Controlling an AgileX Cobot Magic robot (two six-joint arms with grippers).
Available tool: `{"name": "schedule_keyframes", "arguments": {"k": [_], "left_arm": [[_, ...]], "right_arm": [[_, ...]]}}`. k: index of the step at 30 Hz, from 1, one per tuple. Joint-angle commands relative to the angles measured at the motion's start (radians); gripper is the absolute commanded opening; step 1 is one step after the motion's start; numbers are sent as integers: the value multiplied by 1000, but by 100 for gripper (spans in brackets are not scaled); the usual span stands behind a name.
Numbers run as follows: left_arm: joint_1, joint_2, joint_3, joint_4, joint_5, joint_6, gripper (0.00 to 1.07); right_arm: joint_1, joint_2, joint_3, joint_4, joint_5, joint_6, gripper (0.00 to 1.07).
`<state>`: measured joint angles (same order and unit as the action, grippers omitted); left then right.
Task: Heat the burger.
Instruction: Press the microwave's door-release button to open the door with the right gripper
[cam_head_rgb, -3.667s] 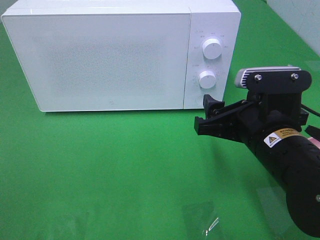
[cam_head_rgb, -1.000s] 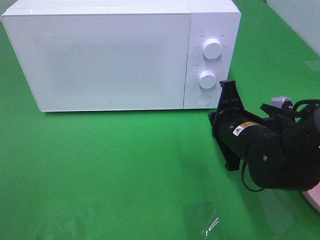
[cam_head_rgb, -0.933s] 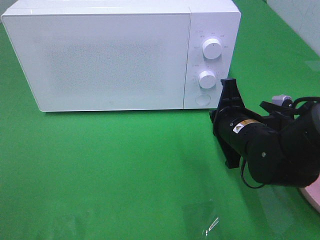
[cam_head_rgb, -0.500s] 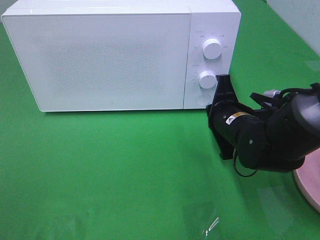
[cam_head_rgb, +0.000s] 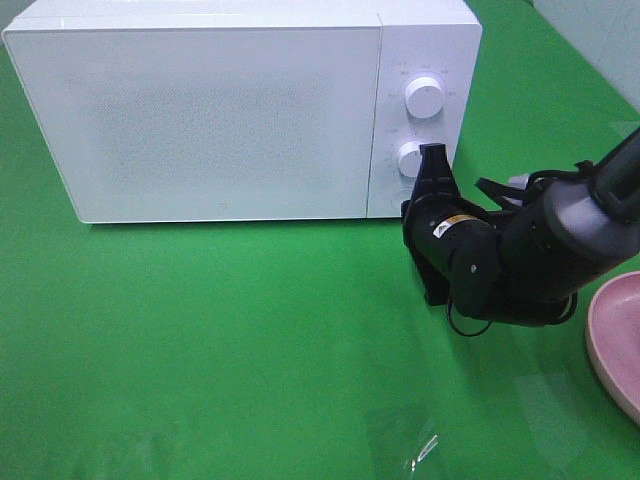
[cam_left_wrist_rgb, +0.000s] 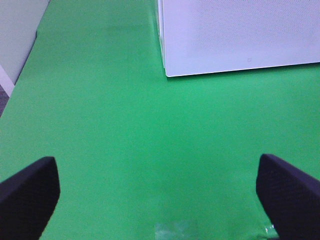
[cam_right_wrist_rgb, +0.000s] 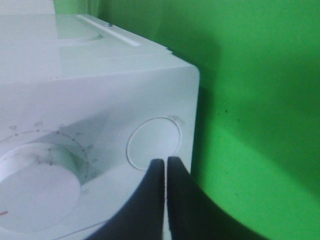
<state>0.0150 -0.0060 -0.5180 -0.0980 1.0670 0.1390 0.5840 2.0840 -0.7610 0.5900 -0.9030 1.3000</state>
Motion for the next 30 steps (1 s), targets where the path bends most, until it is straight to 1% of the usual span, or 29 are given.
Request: {"name": "schedule_keyframes", "arguments": {"k": [1, 8, 20, 22, 30], "left_arm": [[-5, -17, 1, -5, 4, 0, 100], [-5, -17, 1, -5, 4, 0, 100], [-5, -17, 1, -5, 4, 0, 100], [-5, -17, 1, -5, 4, 0, 100], [-5, -17, 1, -5, 4, 0, 100]], "right_arm": [[-3, 10, -20, -8, 0, -3, 0], [-36, 35, -64, -6, 1, -4, 0], [-38, 69, -115, -1, -10, -3, 0], [-38, 69, -122, 8, -78, -3, 0], [-38, 69, -125, 32, -140, -2, 0]]}}
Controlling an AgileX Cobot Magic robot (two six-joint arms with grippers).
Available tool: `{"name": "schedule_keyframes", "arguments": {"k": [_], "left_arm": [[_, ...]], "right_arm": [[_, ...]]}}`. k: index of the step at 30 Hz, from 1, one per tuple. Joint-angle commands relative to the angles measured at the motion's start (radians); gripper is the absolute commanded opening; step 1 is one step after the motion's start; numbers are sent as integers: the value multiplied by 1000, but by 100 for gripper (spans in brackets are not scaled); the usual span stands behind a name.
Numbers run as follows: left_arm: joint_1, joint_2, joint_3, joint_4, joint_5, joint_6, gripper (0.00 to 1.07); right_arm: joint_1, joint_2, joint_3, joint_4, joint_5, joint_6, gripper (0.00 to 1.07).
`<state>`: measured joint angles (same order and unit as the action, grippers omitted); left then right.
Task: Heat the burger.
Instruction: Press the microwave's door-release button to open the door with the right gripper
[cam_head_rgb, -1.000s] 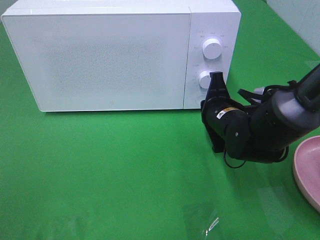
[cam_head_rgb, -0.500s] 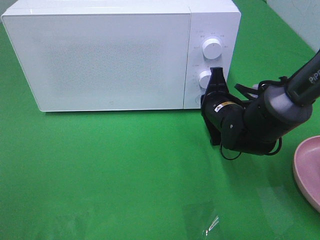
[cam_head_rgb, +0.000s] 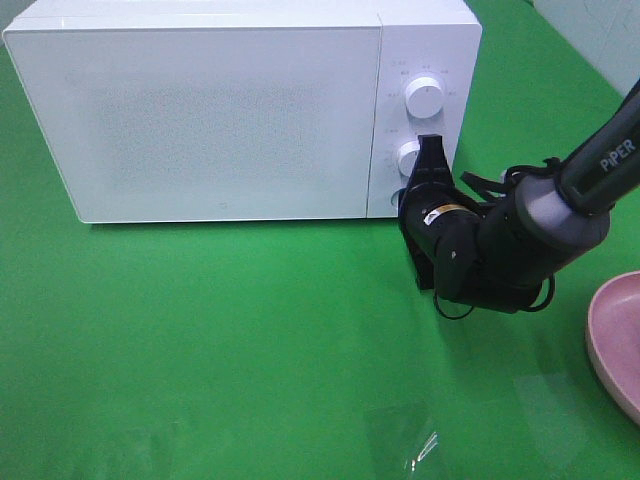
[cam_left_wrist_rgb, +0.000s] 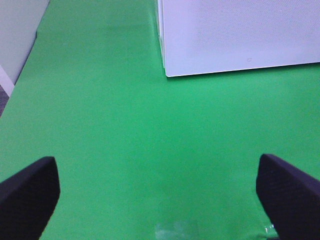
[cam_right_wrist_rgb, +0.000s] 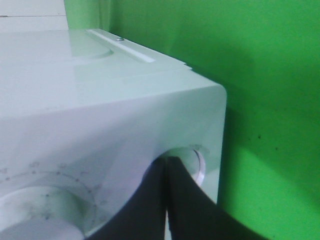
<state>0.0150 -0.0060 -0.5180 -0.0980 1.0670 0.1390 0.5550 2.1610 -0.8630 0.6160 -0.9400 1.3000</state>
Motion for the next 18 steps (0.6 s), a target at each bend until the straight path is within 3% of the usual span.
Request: {"name": "schedule_keyframes", "arguments": {"k": [1, 18], "left_arm": [[-5, -17, 1, -5, 4, 0, 100], [-5, -17, 1, -5, 4, 0, 100]], "right_arm": [[-9, -8, -23, 6, -103, -2, 0], [-33, 5, -136, 74, -193, -4, 0]]}}
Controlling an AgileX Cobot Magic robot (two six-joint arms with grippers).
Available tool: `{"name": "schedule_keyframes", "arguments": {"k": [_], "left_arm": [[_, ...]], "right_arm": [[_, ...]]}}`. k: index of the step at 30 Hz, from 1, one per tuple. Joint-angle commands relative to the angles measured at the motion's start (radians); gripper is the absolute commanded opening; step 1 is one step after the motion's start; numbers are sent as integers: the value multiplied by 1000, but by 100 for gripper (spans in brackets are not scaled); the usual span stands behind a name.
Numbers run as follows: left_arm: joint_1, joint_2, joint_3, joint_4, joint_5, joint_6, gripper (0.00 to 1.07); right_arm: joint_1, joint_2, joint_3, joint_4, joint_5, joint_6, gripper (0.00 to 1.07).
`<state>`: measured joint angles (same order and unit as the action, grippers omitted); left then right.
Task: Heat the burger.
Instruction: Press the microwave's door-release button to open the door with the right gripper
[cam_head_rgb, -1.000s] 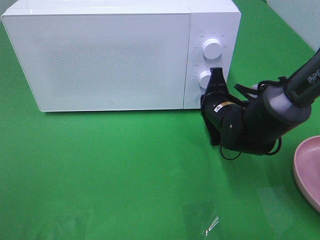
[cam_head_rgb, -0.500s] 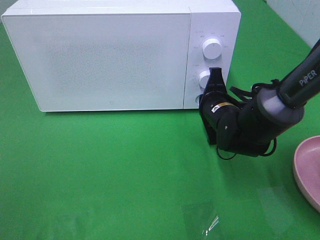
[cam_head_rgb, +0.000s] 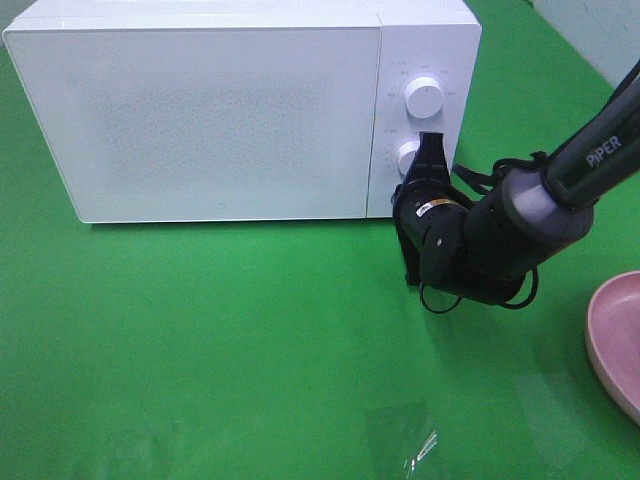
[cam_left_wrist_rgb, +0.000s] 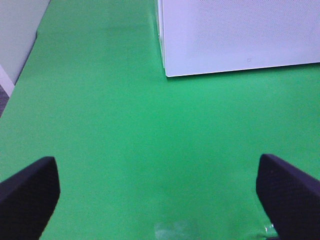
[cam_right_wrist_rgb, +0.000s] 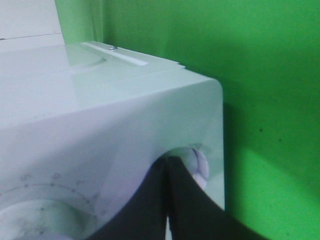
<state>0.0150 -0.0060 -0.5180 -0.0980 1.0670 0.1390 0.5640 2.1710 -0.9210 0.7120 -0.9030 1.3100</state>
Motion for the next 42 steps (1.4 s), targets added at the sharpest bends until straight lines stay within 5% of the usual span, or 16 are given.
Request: {"name": "schedule_keyframes", "arguments": {"k": [1, 8, 42], "left_arm": [[-5, -17, 1, -5, 4, 0, 100], [-5, -17, 1, -5, 4, 0, 100], [-5, -17, 1, -5, 4, 0, 100]], "right_arm": [[-42, -5, -78, -22, -230, -14, 0], [-52, 54, -161, -55, -293, -23, 0], [-2, 22, -79, -63, -146, -36, 0]]}}
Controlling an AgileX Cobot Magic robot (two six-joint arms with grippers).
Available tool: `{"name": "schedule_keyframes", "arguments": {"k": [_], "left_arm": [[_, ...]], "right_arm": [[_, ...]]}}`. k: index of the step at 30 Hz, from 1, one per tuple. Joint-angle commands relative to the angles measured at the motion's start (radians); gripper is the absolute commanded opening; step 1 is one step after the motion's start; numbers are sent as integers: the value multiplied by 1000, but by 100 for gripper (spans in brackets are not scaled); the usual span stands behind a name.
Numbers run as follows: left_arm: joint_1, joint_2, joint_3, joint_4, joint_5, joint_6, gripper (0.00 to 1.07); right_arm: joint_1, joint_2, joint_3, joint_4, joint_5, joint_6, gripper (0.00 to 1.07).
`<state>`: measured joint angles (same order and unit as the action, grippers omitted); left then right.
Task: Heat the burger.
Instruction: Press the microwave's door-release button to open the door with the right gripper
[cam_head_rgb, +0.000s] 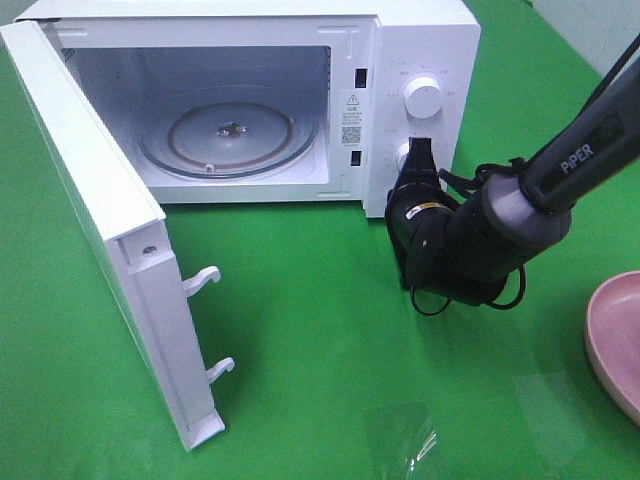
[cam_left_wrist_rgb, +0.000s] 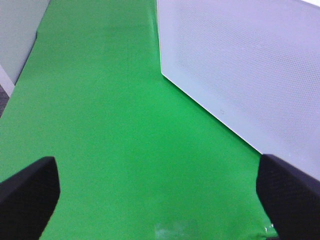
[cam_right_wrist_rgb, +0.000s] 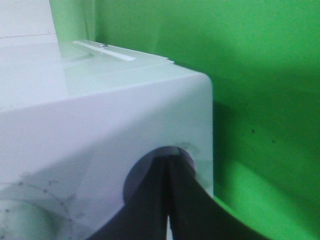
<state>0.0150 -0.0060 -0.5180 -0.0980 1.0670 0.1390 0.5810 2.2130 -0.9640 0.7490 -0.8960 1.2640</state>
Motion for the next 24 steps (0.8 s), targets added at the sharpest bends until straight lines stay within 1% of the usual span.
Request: {"name": "schedule_keyframes", "arguments": {"k": [1, 7, 9, 12, 18, 22, 24], "left_arm": [[-5, -17, 1, -5, 4, 0, 100], [-5, -17, 1, -5, 4, 0, 100], [-5, -17, 1, -5, 4, 0, 100], [-5, -17, 1, -5, 4, 0, 100], [-5, -17, 1, -5, 4, 0, 100], [-5, -17, 1, -5, 4, 0, 100], [-5, -17, 1, -5, 4, 0, 100]], "right_arm": [[-19, -20, -36, -100, -153, 10, 0], [-13, -48, 14, -101, -110, 9, 0], [-9, -78, 59, -102, -99, 5, 0], [-9, -87, 71, -104, -85, 5, 0], [-9, -123, 130, -116, -7, -1, 0], [-9, -159, 161, -129, 46, -45, 0], [-9, -213, 194, -162, 113, -107, 0]]}}
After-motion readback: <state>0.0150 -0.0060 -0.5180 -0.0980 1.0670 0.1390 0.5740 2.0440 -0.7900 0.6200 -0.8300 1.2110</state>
